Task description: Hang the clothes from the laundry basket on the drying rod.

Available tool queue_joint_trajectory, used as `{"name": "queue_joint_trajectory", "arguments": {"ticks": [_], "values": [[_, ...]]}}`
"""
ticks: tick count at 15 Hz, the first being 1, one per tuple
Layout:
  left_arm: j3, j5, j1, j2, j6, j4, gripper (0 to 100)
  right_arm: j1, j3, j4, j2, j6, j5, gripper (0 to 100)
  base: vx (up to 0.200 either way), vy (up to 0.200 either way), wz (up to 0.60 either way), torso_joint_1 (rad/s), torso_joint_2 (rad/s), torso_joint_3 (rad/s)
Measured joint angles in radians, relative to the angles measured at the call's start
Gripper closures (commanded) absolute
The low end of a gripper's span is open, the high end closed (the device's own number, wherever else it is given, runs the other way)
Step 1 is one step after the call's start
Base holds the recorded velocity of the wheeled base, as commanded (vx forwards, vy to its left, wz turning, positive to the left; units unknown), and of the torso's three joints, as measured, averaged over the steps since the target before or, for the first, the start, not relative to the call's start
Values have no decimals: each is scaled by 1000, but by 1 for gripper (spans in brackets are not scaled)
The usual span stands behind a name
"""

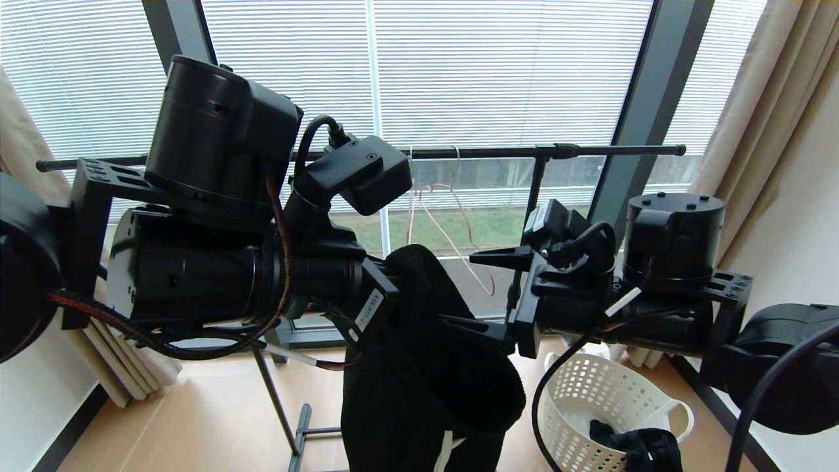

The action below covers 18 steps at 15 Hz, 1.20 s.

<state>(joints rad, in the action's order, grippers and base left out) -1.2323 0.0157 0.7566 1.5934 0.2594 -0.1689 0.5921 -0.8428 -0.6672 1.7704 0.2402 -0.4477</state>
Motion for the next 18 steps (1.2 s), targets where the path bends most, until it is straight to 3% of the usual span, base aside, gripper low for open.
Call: {"name": "queue_joint_trajectory", "arguments": {"ticks": [6,18], "values": [[16,0,-1,-24,-1,0,100,-6,-73,1,131,2,4,0,0,0,0,0,0,0],[92,-1,-18,-95,-1,0,100,-129,81,-12,134,48,6,0,0,0,0,0,0,0]]}}
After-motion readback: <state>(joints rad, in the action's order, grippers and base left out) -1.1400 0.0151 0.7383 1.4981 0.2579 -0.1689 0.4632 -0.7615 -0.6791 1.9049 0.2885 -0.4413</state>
